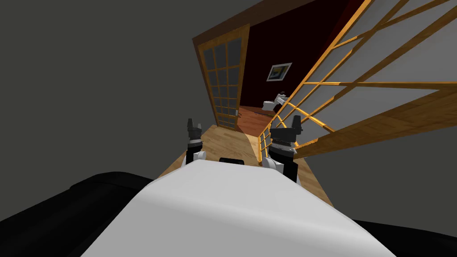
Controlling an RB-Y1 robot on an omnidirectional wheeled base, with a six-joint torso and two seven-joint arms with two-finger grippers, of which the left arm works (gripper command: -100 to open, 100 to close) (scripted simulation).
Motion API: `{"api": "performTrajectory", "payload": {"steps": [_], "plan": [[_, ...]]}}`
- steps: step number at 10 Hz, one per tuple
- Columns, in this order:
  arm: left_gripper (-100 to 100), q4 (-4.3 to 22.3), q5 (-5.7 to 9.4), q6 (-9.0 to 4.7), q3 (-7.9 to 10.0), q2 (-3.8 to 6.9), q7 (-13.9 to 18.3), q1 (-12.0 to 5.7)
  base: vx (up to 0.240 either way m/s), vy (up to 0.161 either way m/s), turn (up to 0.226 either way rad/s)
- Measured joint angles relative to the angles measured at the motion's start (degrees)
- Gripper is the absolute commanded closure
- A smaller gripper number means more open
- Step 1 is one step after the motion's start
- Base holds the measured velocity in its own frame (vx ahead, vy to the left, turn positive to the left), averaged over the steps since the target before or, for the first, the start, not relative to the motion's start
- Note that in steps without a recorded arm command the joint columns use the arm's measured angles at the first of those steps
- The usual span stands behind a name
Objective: Pull the door open
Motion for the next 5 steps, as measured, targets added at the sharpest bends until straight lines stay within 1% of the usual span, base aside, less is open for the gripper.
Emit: {"api": "performTrajectory", "payload": {"steps": [1,3,4,5], "plan": [[-100,0.7,-0.15,-0.14,0.07,0.59,-0.5,-0.16,0.126,-0.038,-0.010],[-100,2.3,-0.48,-0.85,0.03,1.40,-1.8,-0.40,0.135,-0.039,-0.011],[-100,3.5,-0.70,-1.12,0.08,1.77,-2.5,-1.07,0.169,-0.046,-0.024],[-100,4.9,-0.87,-1.68,0.23,2.32,-3.3,-1.50,0.164,-0.036,-0.022]]}}
